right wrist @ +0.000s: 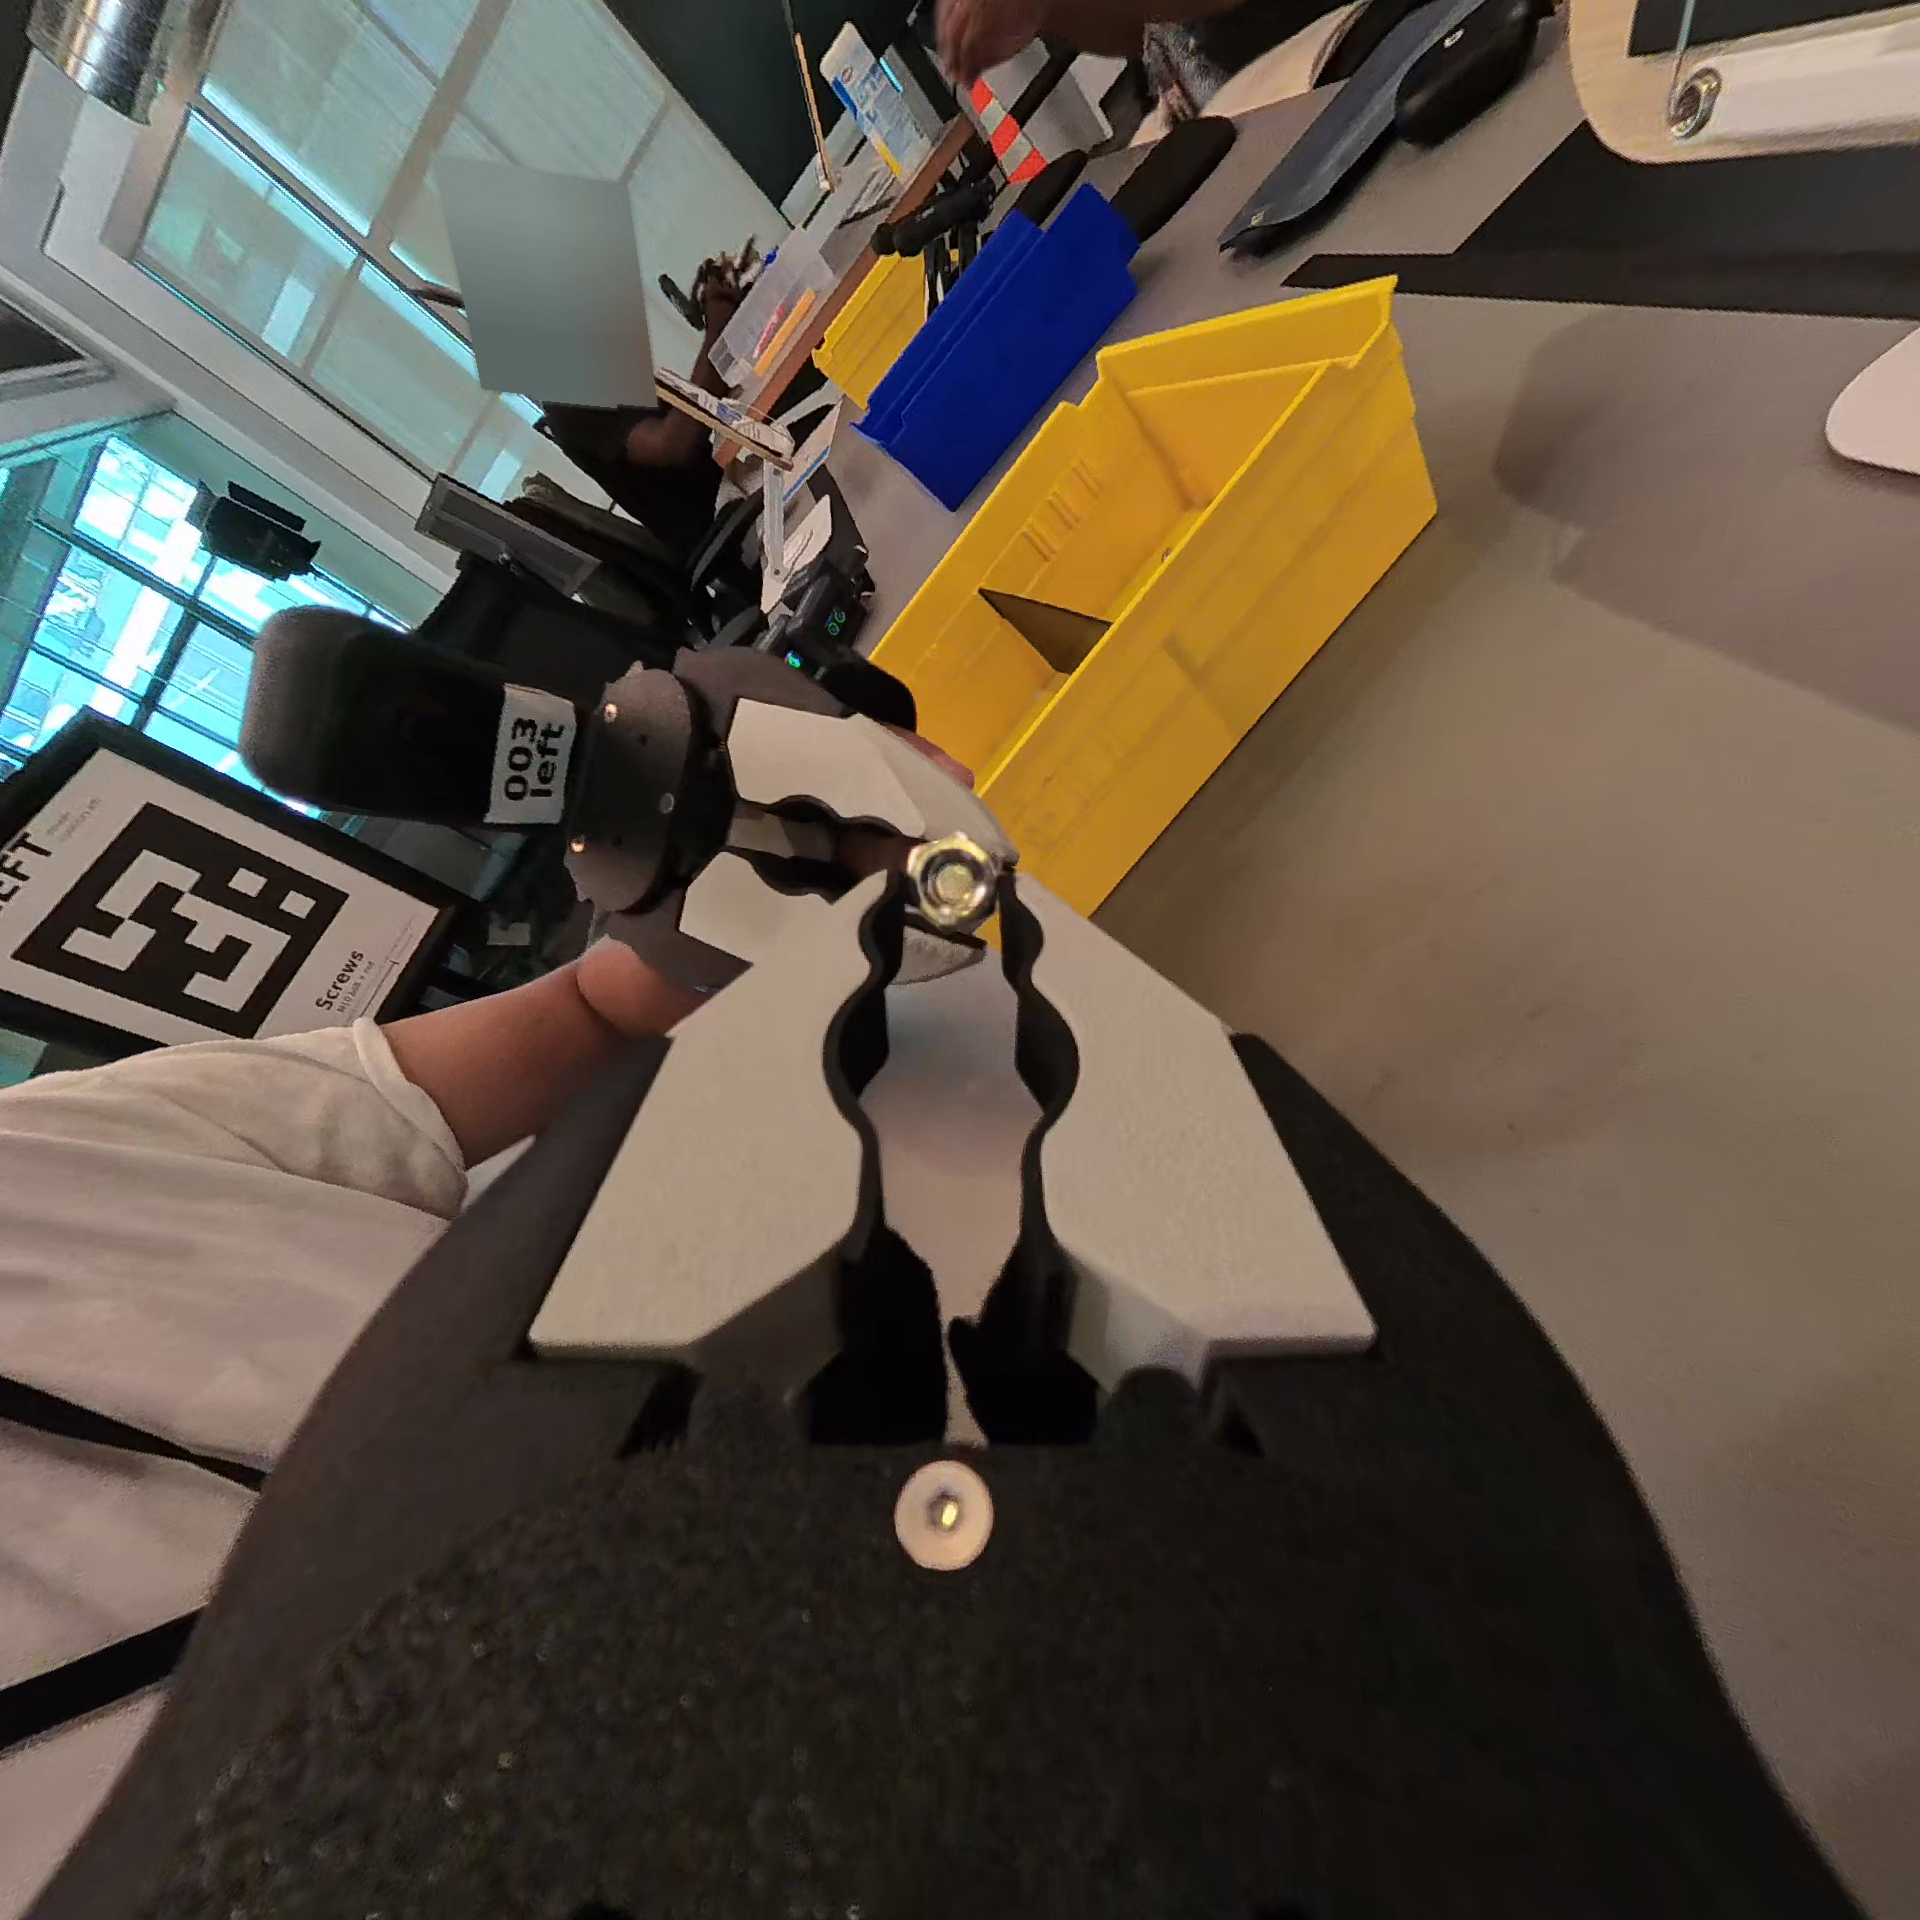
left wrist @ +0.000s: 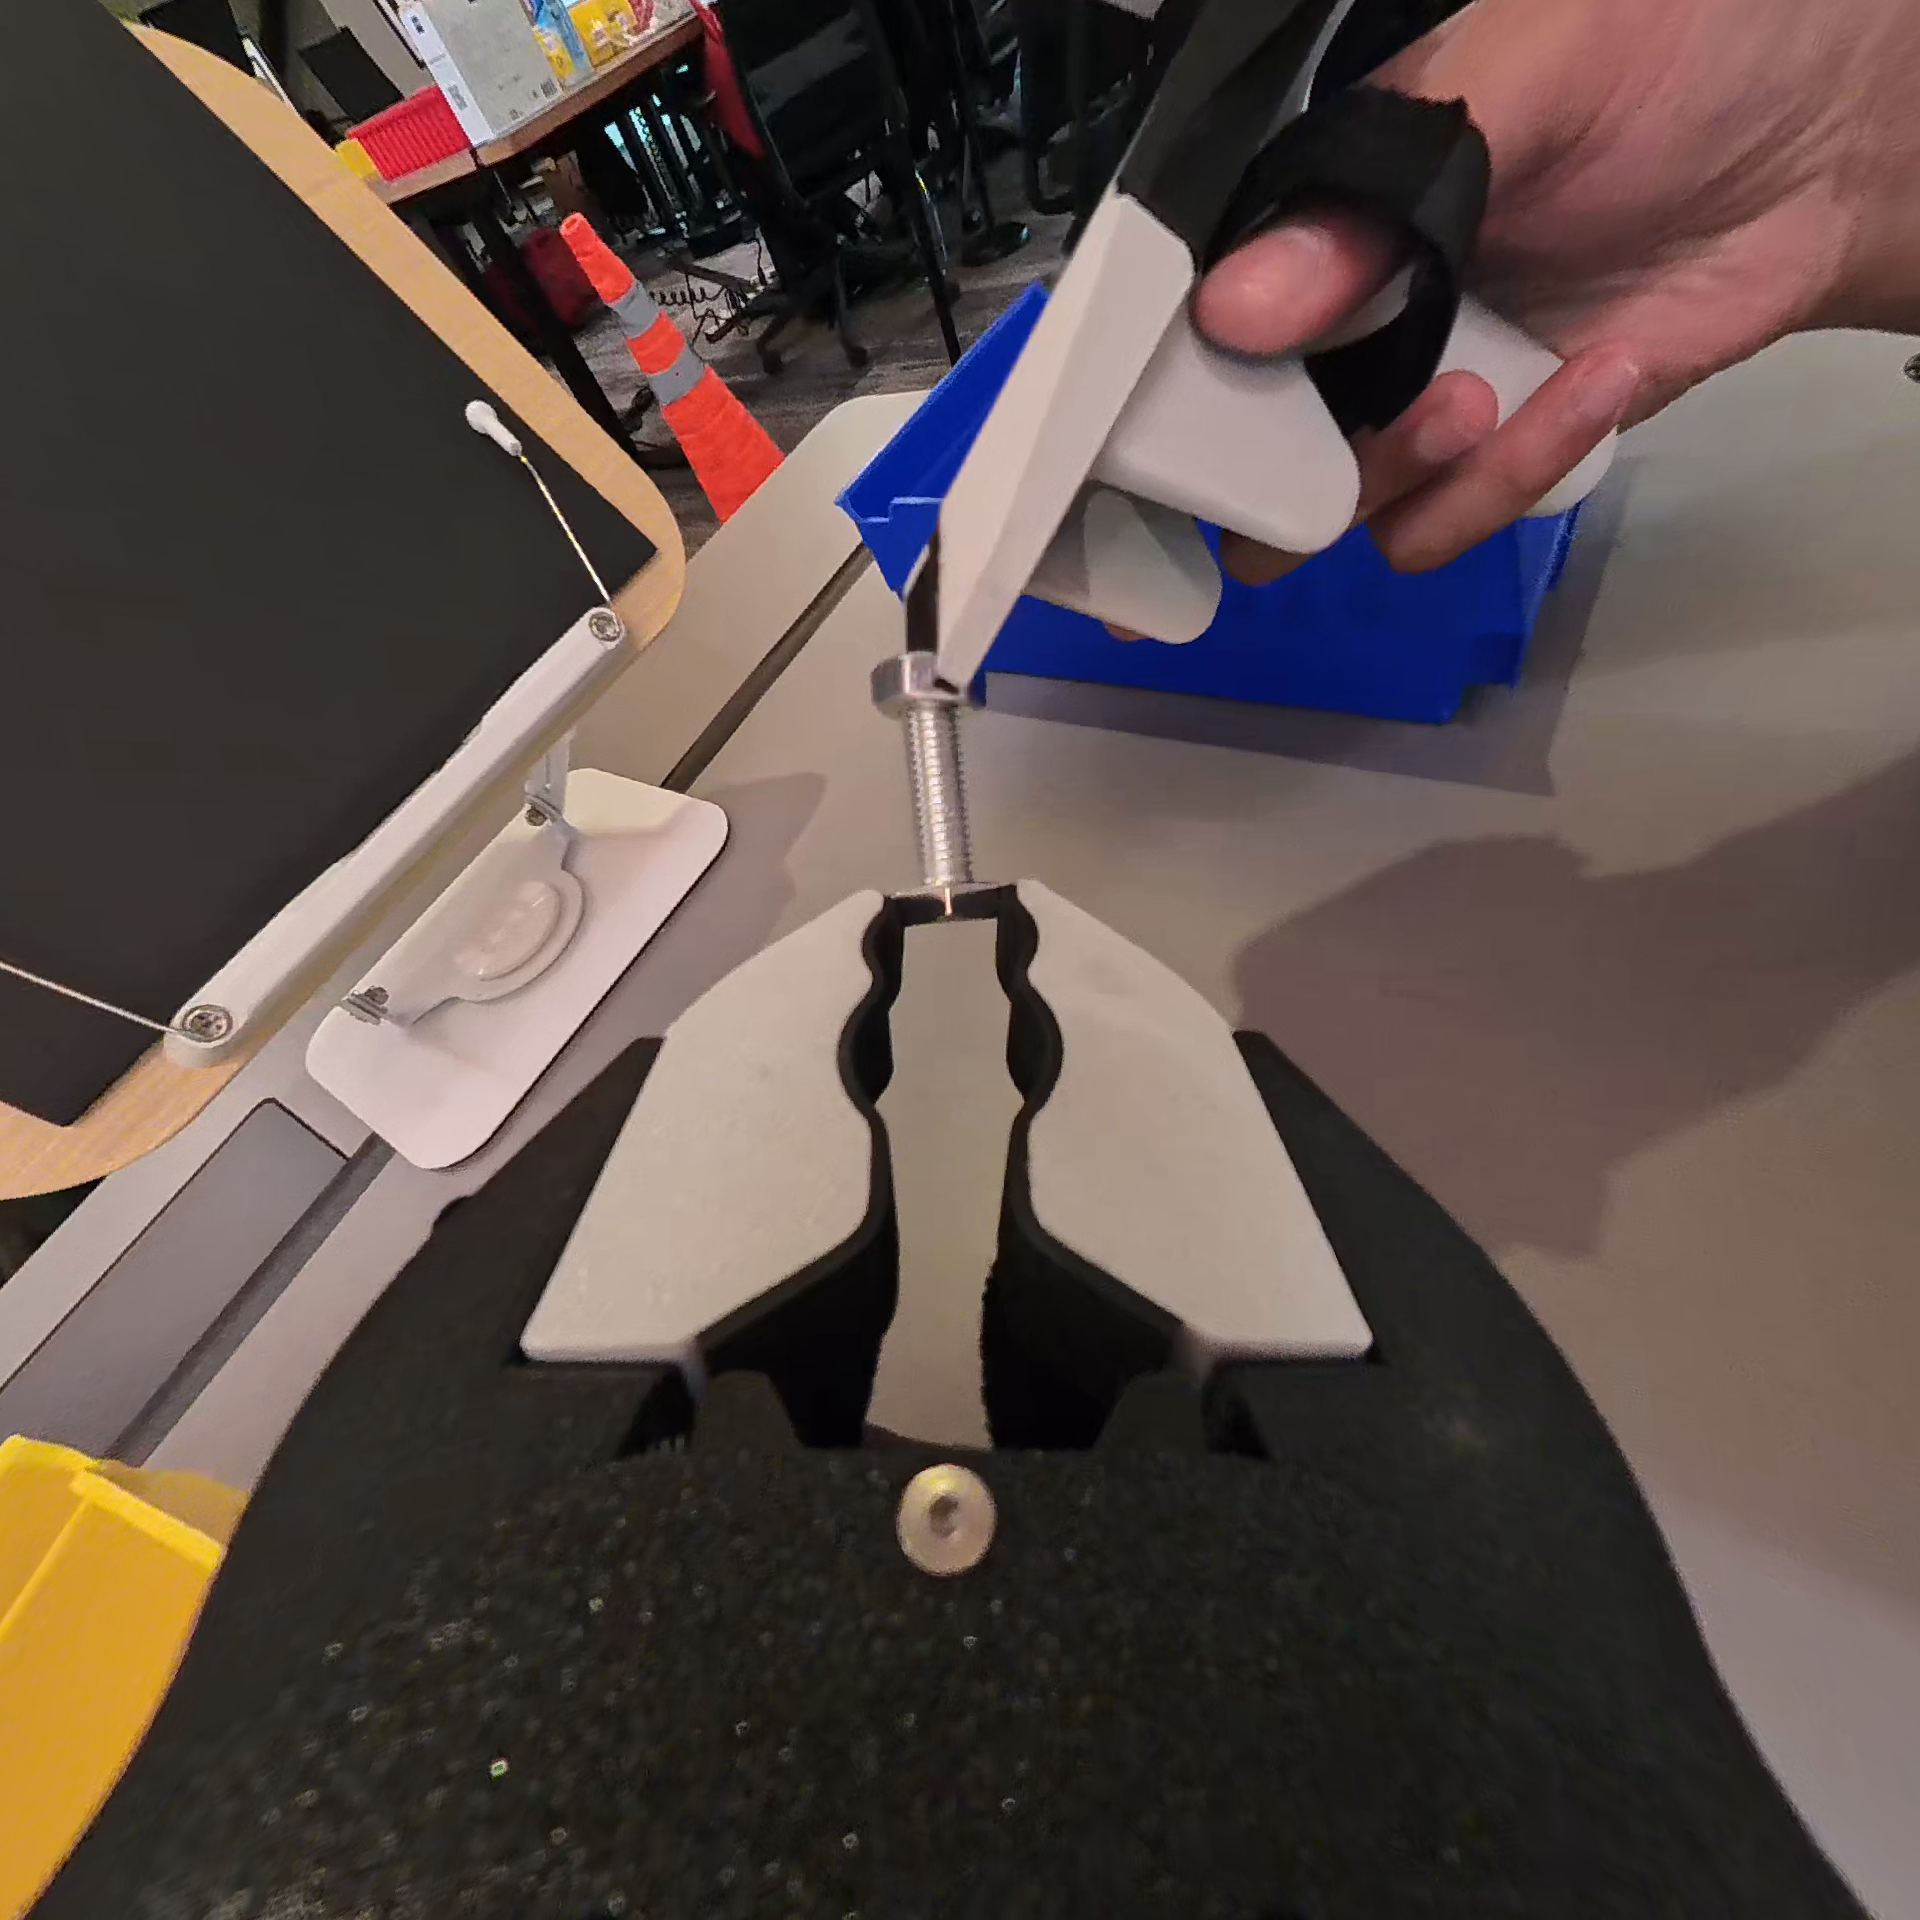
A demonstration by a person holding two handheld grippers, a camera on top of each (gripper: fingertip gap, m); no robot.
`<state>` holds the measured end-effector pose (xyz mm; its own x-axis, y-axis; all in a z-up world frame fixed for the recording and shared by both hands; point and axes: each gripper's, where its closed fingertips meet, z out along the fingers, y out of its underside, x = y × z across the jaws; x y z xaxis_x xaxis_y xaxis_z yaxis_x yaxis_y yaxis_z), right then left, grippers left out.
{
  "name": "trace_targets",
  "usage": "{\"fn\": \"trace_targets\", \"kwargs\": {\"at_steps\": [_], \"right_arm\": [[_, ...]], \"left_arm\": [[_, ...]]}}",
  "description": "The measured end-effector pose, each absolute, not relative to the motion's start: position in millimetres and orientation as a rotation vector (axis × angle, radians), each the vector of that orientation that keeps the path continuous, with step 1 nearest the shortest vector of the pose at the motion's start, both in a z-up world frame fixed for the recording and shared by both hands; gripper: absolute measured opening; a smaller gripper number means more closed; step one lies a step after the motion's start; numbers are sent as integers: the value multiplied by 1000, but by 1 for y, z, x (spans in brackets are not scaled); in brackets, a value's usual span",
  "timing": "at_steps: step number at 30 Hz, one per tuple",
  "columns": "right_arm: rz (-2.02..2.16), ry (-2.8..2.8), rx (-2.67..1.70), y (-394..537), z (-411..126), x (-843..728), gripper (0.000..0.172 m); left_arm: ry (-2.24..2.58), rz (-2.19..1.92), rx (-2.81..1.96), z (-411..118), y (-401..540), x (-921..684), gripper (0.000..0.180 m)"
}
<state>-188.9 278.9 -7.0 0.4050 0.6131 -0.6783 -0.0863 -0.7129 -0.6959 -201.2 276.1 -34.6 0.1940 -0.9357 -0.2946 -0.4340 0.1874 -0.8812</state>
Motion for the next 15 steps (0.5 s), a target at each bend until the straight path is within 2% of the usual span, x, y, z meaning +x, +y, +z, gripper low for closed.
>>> {"fn": "trace_targets", "kwargs": {"at_steps": [15], "right_arm": [[1291, -524, -2000, 277, -8, -189, 23]], "left_arm": [[1424, -630, -1415, -37, 275, -200, 17]]}}
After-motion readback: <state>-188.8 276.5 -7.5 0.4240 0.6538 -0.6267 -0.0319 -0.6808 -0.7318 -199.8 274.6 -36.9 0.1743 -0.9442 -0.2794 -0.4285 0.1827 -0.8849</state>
